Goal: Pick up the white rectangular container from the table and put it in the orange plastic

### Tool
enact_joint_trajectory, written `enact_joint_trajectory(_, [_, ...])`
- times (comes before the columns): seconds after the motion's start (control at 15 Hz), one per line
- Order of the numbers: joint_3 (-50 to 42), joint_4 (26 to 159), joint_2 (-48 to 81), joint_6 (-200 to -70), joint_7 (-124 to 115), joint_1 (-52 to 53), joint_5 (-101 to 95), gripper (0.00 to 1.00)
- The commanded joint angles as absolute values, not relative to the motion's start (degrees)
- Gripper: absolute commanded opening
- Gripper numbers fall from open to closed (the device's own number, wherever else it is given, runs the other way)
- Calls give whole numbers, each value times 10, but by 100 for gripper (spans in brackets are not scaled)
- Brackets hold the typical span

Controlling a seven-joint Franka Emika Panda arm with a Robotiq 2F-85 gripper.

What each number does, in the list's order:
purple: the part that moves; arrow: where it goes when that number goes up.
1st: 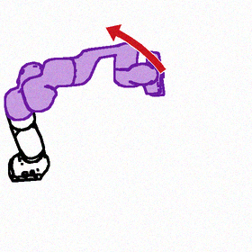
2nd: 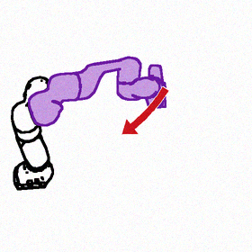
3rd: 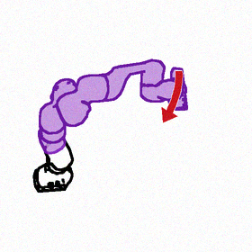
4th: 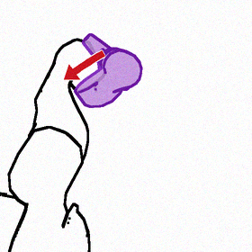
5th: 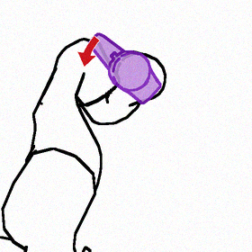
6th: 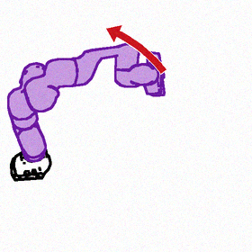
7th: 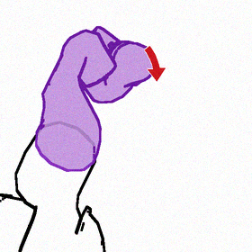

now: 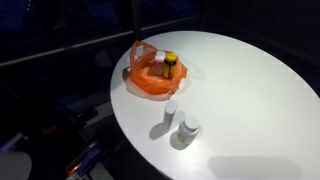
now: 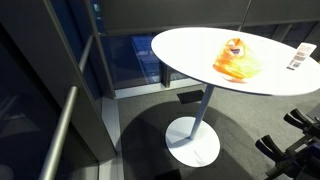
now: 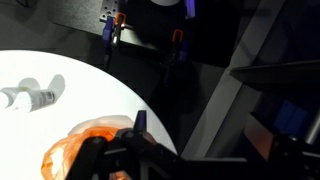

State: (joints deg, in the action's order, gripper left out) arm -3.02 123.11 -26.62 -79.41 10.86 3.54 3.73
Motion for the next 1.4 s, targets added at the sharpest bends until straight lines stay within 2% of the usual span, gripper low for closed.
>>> enact_joint_trajectory(0.0, [-14, 1207, -240, -810, 82, 18, -9, 100])
enact_joint_trajectory(0.73, [-35, 1214, -175, -957, 64, -27, -73, 100])
enact_joint_trajectory(1.33, [-66, 1239, -111, -1132, 81, -57, -98, 100])
